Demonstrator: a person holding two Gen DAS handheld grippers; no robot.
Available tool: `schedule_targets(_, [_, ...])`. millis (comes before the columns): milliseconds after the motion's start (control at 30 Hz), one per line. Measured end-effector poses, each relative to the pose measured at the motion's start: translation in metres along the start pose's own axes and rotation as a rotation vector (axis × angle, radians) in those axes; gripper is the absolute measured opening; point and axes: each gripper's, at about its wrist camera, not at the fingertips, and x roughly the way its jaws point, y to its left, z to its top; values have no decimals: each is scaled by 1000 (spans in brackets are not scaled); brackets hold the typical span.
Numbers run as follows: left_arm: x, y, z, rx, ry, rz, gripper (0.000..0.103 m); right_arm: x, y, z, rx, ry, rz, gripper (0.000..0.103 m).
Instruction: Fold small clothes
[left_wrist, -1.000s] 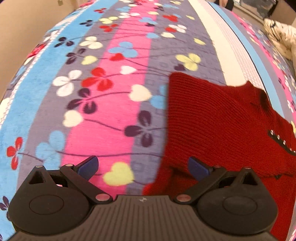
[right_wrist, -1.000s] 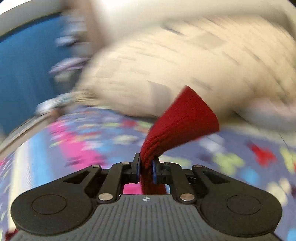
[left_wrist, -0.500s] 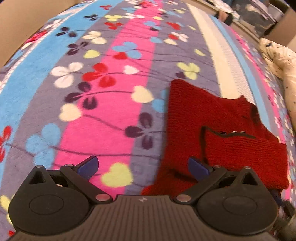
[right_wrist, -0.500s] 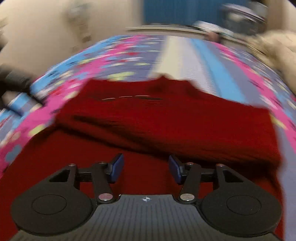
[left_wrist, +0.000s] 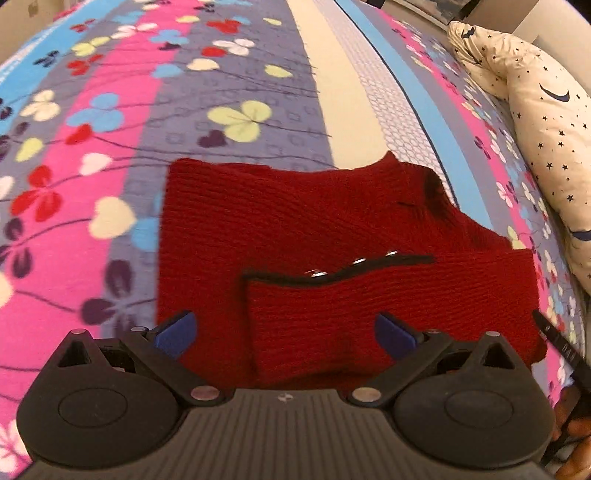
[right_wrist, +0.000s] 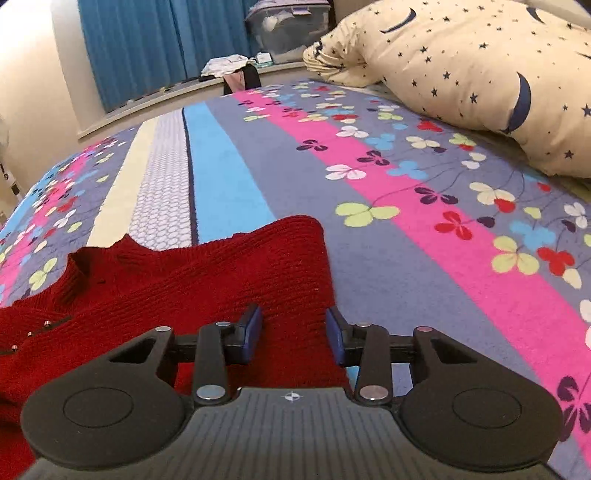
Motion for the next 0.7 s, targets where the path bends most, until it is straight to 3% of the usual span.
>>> schedule_targets(133, [10, -7, 5, -11, 4, -24, 93, 2, 2, -2, -1, 1, 10, 41])
schedule_targets(267, [23, -10, 3, -9, 38, 13, 86, 1, 0, 0, 2, -1, 17, 41])
schedule_targets(333, [18, -14, 1, 13, 2, 41, 60, 1, 1, -2, -4, -6, 17, 41])
schedule_targets(367, [14, -18, -1, 36, -31, 84, 32, 1, 1, -2, -6, -8, 15, 41])
schedule_targets(400, [9, -21, -1, 60, -56, 104, 20, 0, 1, -2, -8, -10, 15, 41])
schedule_targets(533, [-32, -23, 2, 78, -150, 39, 18, -12, 1, 2, -2, -53, 22, 41])
schedule_targets(633, [-58, -25, 7, 102, -225, 51, 18, -24, 8, 8, -37, -127, 39, 41])
schedule_targets(700, [-53, -19, 14, 102, -222, 94, 18, -21, 14, 11, -55, -127, 57, 41])
